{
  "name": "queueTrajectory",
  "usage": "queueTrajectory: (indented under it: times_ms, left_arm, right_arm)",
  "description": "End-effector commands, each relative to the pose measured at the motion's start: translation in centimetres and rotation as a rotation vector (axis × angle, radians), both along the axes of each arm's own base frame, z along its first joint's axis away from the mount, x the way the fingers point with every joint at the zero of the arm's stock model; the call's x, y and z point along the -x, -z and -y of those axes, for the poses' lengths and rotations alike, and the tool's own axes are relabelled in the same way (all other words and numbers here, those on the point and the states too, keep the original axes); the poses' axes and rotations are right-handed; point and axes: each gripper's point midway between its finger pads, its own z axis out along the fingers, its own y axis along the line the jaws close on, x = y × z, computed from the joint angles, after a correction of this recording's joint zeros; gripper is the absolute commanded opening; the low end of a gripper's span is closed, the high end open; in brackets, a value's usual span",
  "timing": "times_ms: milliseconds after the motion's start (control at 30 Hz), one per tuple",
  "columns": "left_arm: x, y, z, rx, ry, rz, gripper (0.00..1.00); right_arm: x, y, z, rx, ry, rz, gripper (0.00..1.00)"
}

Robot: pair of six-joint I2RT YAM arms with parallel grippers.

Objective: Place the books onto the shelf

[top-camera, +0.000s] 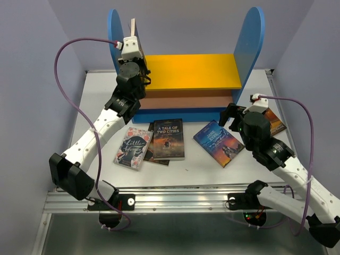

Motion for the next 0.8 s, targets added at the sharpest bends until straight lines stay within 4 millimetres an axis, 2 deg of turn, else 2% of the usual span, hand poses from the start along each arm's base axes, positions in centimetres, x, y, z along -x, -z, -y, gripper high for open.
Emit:
queueTrajectory:
  times_ms: [0,133,167,300,400,500,600,767]
  left_arm:
    - [0.3,-1.7,-1.5,0.038,-0.072,0.049,0.0]
    - [0.0,-1.5,-2.3,0.081,-0.106,0.041,0.01]
    - [-0.2,-1.0,-2.4,0.087,-0.113,0.025,0.11]
    - [-0.6,-0.4,-2.6,0.073,-0.1,0.011,0.12]
    - [-0.8,-0.3,-2.6,0.058,-0.071,0.004,0.23]
    - [-1.0,-0.1,-2.8,0.037,-0.05,0.007,0.22]
    - [-1.5,-0.1,-3.0,0.03,-0.032,0.022,0.17]
    - [-1.9,-0.5,-2.5,0.016,0.002,0.069,0.16]
  right_arm:
    - [0.2,-1.5,0.0,-0.027,-0.006,0.056,1.0]
    - [0.3,-1.7,0.1,-0.027,-0.012,0.061,1.0]
    - [0.3,-1.8,0.2,-0.025,-0.006,0.063,1.0]
    - [0.3,-1.6,0.1,-0.023,-0.011,0.06,1.0]
    - [0.3,-1.6,0.0,-0.022,-0.017,0.058,1.0]
    - [0.3,-1.5,0.0,-0.014,-0.022,0.057,1.0]
    - [0.2,-1.5,0.0,-0.008,-0.018,0.056,1.0]
    - [0.3,-1.9,0.4,-0.001,-0.007,0.067,1.0]
